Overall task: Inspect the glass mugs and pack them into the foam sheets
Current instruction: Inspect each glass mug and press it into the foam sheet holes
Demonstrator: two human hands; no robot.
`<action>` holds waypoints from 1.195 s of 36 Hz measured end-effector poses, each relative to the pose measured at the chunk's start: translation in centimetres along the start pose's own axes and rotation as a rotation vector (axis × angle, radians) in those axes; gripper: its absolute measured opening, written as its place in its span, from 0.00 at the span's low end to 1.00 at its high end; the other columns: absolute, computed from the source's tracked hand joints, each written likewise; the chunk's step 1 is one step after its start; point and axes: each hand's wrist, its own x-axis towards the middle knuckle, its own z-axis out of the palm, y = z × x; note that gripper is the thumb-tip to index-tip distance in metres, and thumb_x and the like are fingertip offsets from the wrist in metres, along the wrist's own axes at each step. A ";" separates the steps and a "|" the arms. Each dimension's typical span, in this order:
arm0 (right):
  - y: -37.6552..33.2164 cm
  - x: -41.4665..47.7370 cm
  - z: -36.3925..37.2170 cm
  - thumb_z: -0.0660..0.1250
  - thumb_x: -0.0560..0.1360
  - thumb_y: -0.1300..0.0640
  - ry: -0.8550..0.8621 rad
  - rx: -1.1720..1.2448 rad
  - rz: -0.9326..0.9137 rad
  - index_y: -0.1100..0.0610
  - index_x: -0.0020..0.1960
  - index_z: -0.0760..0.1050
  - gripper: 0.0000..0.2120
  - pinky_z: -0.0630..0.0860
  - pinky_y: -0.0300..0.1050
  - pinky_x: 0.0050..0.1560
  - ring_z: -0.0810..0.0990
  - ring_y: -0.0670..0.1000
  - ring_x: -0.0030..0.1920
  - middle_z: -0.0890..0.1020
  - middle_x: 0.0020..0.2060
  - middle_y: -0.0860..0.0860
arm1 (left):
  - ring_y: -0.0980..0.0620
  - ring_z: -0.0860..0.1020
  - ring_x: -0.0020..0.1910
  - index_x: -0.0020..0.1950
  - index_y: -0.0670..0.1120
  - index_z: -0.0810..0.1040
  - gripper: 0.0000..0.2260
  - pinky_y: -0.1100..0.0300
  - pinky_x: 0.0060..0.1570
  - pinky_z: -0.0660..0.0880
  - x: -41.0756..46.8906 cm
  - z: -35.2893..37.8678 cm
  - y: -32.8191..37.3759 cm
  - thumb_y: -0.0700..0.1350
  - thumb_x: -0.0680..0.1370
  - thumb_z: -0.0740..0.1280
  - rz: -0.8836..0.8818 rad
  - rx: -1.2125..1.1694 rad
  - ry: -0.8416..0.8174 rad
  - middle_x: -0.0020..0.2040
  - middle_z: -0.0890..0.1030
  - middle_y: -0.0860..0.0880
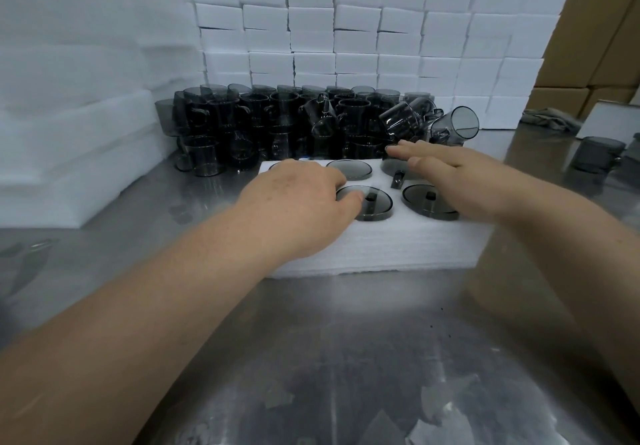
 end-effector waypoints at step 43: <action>0.4 0.5 1.0 0.53 0.75 0.39 -0.098 0.007 0.072 0.43 0.75 0.46 0.32 0.39 0.41 0.69 0.39 0.41 0.73 0.45 0.75 0.42 | 0.51 0.71 0.53 0.55 0.53 0.77 0.18 0.57 0.43 0.66 0.2 0.3 -0.1 0.59 0.77 0.52 0.028 0.009 0.016 0.50 0.77 0.53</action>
